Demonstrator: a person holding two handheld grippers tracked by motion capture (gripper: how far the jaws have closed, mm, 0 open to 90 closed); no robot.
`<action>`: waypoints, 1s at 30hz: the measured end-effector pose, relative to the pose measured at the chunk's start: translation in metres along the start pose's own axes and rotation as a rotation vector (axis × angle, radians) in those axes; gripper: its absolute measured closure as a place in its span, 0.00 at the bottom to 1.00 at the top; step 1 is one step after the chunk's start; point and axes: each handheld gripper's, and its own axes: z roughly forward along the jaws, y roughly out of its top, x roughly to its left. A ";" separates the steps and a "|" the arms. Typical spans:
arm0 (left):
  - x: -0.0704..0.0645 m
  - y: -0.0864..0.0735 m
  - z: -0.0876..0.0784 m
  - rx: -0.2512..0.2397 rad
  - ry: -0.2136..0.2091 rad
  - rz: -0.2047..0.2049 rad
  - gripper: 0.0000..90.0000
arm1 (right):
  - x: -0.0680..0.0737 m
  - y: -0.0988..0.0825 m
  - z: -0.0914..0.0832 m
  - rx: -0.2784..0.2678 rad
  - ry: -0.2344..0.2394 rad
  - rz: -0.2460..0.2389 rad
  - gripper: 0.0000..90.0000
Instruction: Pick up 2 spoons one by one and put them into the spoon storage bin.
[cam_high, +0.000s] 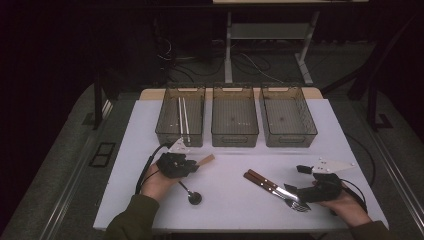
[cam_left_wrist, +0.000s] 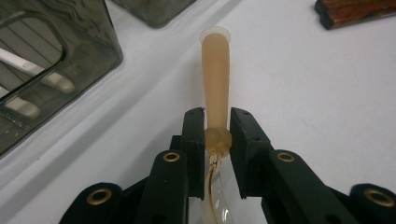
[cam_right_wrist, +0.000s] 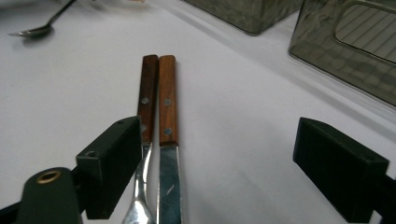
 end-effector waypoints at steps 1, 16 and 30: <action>0.000 0.000 -0.001 -0.003 -0.002 -0.003 0.84 | 0.000 0.000 0.000 -0.005 0.007 0.007 0.14; -0.002 0.009 -0.006 -0.047 -0.022 -0.014 0.84 | 0.006 0.002 0.011 -0.013 0.036 0.030 0.13; -0.009 0.034 -0.004 -0.095 -0.044 -0.004 0.84 | 0.006 0.001 0.011 -0.013 0.033 0.029 0.13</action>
